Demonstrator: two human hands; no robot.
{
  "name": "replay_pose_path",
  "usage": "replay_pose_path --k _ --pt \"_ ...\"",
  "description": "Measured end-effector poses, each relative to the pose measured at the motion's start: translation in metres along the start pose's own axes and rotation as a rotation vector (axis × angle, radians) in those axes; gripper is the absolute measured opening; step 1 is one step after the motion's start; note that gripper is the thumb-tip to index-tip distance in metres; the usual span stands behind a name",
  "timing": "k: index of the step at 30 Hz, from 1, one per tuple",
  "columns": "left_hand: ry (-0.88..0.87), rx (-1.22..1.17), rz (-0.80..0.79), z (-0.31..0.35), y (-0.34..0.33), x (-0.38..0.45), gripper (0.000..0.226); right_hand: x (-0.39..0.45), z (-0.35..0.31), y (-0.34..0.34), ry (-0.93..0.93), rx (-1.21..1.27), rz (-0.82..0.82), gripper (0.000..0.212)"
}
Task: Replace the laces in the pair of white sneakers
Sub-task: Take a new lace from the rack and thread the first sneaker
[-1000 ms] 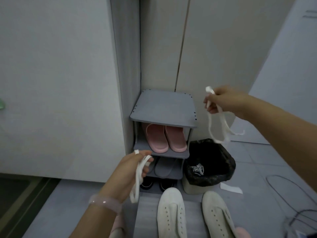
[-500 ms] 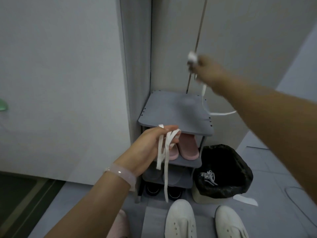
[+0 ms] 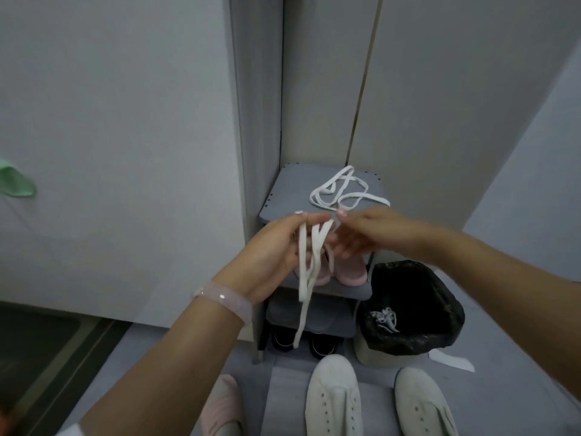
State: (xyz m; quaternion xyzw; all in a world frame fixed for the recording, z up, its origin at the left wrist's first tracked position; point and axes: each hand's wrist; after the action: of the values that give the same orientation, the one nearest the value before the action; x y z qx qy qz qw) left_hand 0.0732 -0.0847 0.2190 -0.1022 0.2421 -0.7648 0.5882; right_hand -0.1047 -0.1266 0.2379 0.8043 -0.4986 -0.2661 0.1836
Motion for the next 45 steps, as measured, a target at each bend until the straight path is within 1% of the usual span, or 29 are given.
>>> replay_pose_path --k 2,4,6,8,9,11,13,14,16,18,20,23,25,27,29,30,31,32,33,34,35,36,37,38,39,40,42,43,45 --pt "-0.013 -0.067 -0.038 0.002 -0.008 -0.005 0.039 -0.013 0.003 -0.019 -0.031 0.207 -0.150 0.070" --pt "-0.005 -0.123 -0.092 0.001 -0.013 -0.013 0.050 -0.023 0.003 -0.031 -0.033 0.417 -0.188 0.071" --pt "0.028 -0.132 -0.167 -0.002 -0.016 -0.021 0.042 -0.032 -0.004 -0.034 -0.029 0.624 -0.104 0.061" --pt "0.051 -0.097 -0.172 -0.005 -0.018 -0.030 0.032 -0.041 -0.015 -0.031 -0.015 0.774 0.041 0.037" --pt "0.053 -0.069 -0.158 -0.005 -0.018 -0.034 0.036 -0.046 -0.020 -0.028 0.000 0.799 0.116 0.027" --pt "0.020 0.074 -0.087 0.000 -0.018 -0.042 0.036 -0.056 -0.027 -0.019 0.022 0.702 0.262 0.025" --pt "-0.056 0.307 0.108 0.010 -0.017 -0.048 0.027 -0.067 -0.029 -0.008 0.003 0.471 0.419 0.027" --pt "-0.094 0.370 0.214 0.015 -0.015 -0.050 0.024 -0.073 -0.030 -0.002 0.005 0.424 0.494 0.024" --pt "-0.130 0.383 0.344 0.025 -0.008 -0.053 0.023 -0.082 -0.029 0.010 0.021 0.537 0.622 0.018" --pt "-0.124 0.397 0.372 0.031 -0.002 -0.057 0.021 -0.089 -0.029 0.023 0.026 0.710 0.680 0.023" --pt "-0.119 0.457 0.365 0.037 0.001 -0.059 0.017 -0.093 -0.033 0.035 0.038 0.847 0.666 0.028" --pt "-0.189 0.504 0.391 0.056 -0.001 -0.055 0.023 -0.095 -0.041 0.054 0.085 0.900 0.619 0.029" --pt "-0.229 0.336 0.406 0.078 -0.002 -0.052 0.023 -0.094 -0.048 0.069 0.117 0.941 0.629 0.027" --pt "-0.244 0.193 0.370 0.095 0.000 -0.052 0.020 -0.095 -0.052 0.081 0.122 0.972 0.667 0.026" --pt "-0.243 0.266 0.342 0.094 0.002 -0.054 0.018 -0.098 -0.053 0.087 0.129 0.908 0.656 0.022" --pt "-0.240 0.299 0.315 0.088 0.003 -0.055 0.017 -0.100 -0.053 0.087 0.109 0.794 0.616 0.019" --pt "-0.236 0.300 0.272 0.079 0.002 -0.057 0.017 -0.102 -0.051 0.084 0.059 0.586 0.544 0.014" --pt "-0.227 0.309 0.209 0.070 0.000 -0.059 0.017 -0.103 -0.046 0.079 -0.017 0.271 0.435 0.010" --pt "-0.210 0.381 0.134 0.063 -0.003 -0.060 0.017 -0.104 -0.039 0.073 -0.100 -0.096 0.302 0.013" --pt "-0.184 0.511 0.051 0.057 -0.008 -0.062 0.019 -0.104 -0.034 0.064 -0.158 -0.391 0.174 0.023" --pt "-0.147 0.641 -0.045 0.053 -0.014 -0.063 0.020 -0.103 -0.030 0.053 -0.167 -0.561 0.074 0.037" --pt "-0.107 0.737 -0.148 0.051 -0.021 -0.064 0.020 -0.102 -0.028 0.041 -0.123 -0.582 0.010 0.053" --pt "-0.067 0.796 -0.239 0.049 -0.028 -0.064 0.019 -0.102 -0.030 0.027 -0.037 -0.487 -0.045 0.064" --pt "-0.044 0.834 -0.310 0.048 -0.036 -0.065 0.018 -0.102 -0.032 0.014 0.059 -0.359 -0.091 0.068" --pt "-0.039 0.857 -0.354 0.049 -0.042 -0.066 0.016 -0.100 -0.035 0.001 0.140 -0.257 -0.141 0.064" --pt "-0.049 0.867 -0.370 0.050 -0.046 -0.066 0.013 -0.098 -0.036 -0.009 0.194 -0.210 -0.169 0.052" --pt "-0.088 0.858 -0.338 0.055 -0.047 -0.067 0.007 -0.094 -0.038 -0.022 0.242 -0.170 -0.139 0.024" --pt "-0.121 0.856 -0.289 0.057 -0.041 -0.066 0.012 -0.093 -0.039 -0.021 0.243 -0.124 -0.102 0.017" --pt "-0.184 0.856 -0.124 0.060 -0.020 -0.066 0.022 -0.095 -0.038 -0.008 0.203 0.054 -0.009 0.021"
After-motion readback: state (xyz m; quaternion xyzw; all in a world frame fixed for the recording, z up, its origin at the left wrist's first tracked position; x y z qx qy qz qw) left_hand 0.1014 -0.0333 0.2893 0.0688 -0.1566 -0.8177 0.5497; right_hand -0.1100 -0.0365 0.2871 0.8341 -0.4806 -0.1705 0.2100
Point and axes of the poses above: each hand's wrist, its own x-axis towards the middle knuckle, its own y-axis out of the back of the hand, z = x × y, and after that the axes turned 9 degrees about -x, right-handed
